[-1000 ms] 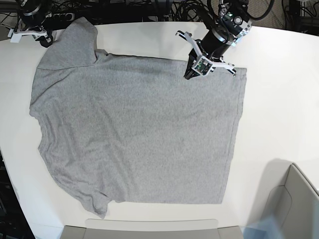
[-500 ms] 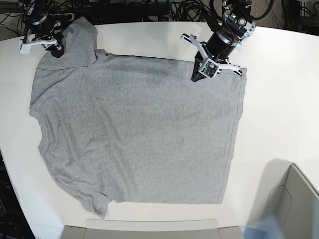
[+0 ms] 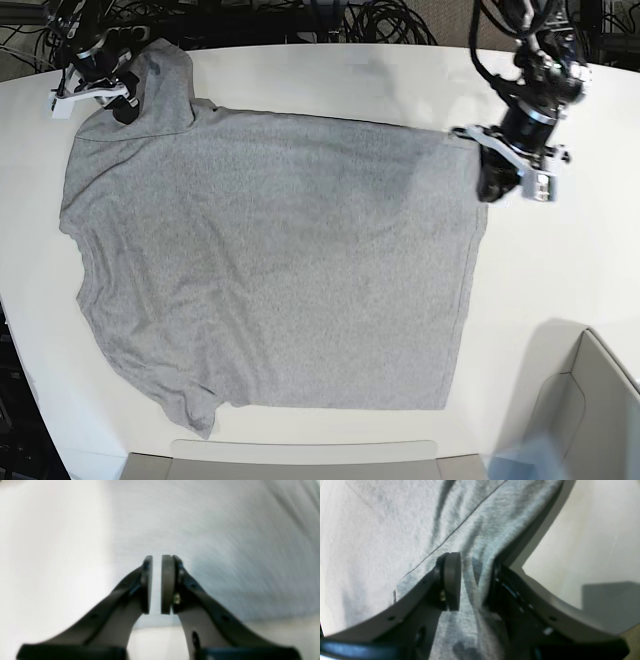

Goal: Fold the T-shirt properly
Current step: 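Grasp the shirt's shoulder corners with both grippers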

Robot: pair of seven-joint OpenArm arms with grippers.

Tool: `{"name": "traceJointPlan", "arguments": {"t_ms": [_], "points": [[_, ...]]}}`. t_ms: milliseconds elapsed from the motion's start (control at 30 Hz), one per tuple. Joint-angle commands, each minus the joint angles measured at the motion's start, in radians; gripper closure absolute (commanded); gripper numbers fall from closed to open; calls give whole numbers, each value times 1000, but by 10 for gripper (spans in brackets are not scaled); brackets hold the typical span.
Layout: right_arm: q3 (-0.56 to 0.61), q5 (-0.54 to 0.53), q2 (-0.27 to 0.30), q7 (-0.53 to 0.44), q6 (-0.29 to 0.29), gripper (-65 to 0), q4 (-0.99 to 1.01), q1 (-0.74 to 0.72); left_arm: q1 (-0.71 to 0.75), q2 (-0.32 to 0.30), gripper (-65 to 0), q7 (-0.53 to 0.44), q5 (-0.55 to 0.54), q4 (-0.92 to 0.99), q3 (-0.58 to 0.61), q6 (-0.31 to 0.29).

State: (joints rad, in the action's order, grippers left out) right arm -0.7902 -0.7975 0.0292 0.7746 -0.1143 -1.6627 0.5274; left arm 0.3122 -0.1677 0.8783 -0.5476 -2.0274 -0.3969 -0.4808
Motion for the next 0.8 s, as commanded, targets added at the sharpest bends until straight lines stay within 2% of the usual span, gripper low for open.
{"name": "traceJointPlan", "arguments": {"t_ms": [0, 67, 100, 200, 267, 500, 667, 767], "points": [[1, 34, 18, 38, 15, -170, -1, 23, -29, -6, -98, 34, -70, -3, -52, -12], [16, 34, 24, 38, 15, -170, -1, 24, -86, -6, -102, 117, -128, 23, -130, -2], [18, 34, 27, 38, 15, -170, -3, 30, -112, -6, -103, 140, -139, 44, -159, 23], [21, 34, 38, 39, 15, -170, -32, 36, -137, -22, -130, 143, -142, 118, -164, 133], [21, 34, 38, 42, 15, -170, -46, 36, -137, -30, -149, 147, -148, 161, -164, 169], [21, 34, 45, 46, 15, -170, -60, 36, -140, -39, -151, 143, -142, 328, -67, 167], [21, 34, 45, 46, 15, -170, -58, 44, -147, -39, -150, 135, -141, 443, -58, 166], [21, 34, 47, 46, 14, -170, -60, 50, -146, -53, -150, 77, -141, 475, -60, 164]]}}
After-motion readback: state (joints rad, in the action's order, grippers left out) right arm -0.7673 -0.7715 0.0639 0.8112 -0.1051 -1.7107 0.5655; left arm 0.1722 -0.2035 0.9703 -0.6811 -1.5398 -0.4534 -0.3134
